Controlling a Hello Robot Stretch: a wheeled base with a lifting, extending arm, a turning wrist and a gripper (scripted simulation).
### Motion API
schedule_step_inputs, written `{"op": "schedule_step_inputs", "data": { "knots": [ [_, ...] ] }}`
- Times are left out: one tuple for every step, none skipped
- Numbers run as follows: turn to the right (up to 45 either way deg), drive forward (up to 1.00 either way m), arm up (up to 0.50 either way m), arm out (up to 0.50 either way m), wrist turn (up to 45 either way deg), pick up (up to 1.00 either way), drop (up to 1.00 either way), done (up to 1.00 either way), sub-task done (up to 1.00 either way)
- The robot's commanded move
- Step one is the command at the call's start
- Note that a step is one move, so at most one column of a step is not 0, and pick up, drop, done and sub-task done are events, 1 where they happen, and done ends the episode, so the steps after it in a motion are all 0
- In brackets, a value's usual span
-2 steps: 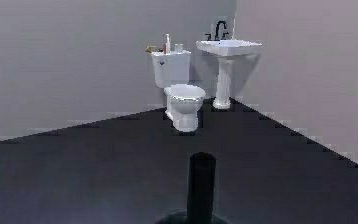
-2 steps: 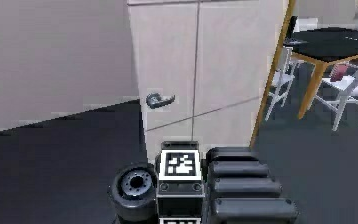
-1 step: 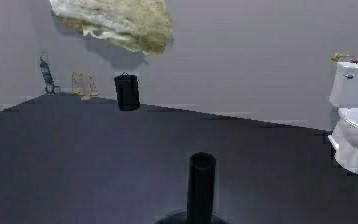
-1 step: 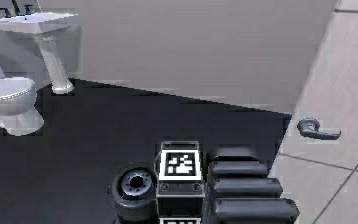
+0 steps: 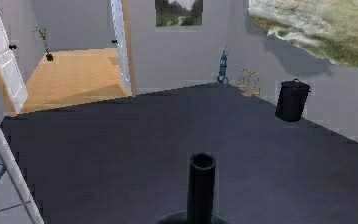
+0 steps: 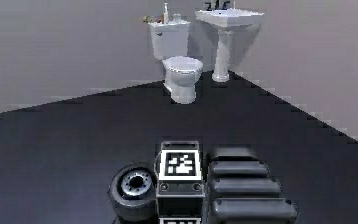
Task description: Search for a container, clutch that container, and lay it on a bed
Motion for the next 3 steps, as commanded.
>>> {"op": "schedule_step_inputs", "data": {
  "knots": [
    [-12.0, 0.0, 0.0, 0.0, 0.0, 0.0, 0.0, 0.0, 0.0],
    [0.0, 0.6, 0.0, 0.0, 0.0, 0.0, 0.0, 0.0, 0.0],
    [3.0, 0.0, 0.0, 0.0, 0.0, 0.0, 0.0, 0.0, 0.0]
  ]
}}
